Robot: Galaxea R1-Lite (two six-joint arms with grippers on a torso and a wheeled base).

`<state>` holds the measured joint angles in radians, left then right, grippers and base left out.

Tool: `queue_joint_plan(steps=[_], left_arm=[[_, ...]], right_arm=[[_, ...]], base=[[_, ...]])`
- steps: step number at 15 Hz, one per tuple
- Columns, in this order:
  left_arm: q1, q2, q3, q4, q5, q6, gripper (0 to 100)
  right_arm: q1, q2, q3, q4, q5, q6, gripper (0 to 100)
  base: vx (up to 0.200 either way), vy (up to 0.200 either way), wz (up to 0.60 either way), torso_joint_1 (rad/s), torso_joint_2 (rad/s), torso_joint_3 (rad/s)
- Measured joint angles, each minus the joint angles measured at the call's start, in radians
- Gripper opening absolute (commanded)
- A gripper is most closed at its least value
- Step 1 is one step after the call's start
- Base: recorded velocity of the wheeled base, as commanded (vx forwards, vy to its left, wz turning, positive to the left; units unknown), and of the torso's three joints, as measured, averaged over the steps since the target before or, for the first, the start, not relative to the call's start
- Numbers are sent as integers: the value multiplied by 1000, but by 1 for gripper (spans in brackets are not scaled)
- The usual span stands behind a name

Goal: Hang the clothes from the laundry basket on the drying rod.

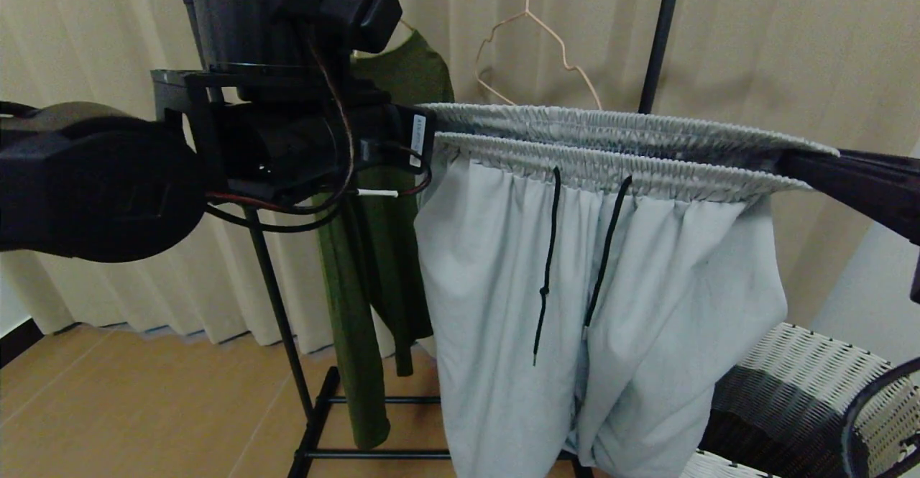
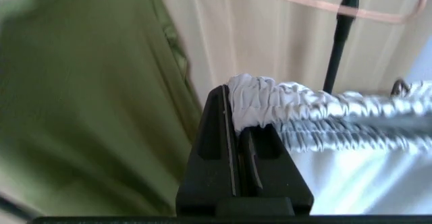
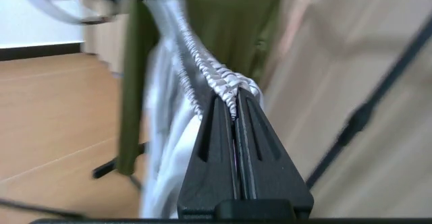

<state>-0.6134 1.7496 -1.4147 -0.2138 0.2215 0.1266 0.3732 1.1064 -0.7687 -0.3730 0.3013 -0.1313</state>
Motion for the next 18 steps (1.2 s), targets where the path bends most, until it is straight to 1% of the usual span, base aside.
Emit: queue_joint_plan(steps=[2,4,7,11,12,15,17,18], left_arm=[[0,-62,74,9,-9,6,0],[-2,-121,137,12,-31,10,0],[-5,-209,210,20,-144,10,0],[-22,-340,324,73,-329,8,0],[-42,-366,346,75,-343,10,0],[-85,-409,379,72,-344,12,0],[-90,-416,380,60,-339,14,0],[-89,-417,380,48,-323,15,0]], right_arm=[[-49,76,-52,-32,1,2,0],[-79,165,-105,-99,1,9,0],[-95,313,-192,-224,3,35,0],[-98,440,-294,-283,4,85,0],[-97,456,-303,-284,4,87,0],[-93,477,-307,-284,4,87,0],[-93,471,-300,-277,-6,86,0],[-95,461,-296,-272,-10,85,0]], base=[[0,0,0,0,0,0],[0,0,0,0,0,0],[0,0,0,0,0,0],[0,0,0,0,0,0],[0,0,0,0,0,0],[0,0,0,0,0,0],[0,0,0,0,0,0],[0,0,0,0,0,0]])
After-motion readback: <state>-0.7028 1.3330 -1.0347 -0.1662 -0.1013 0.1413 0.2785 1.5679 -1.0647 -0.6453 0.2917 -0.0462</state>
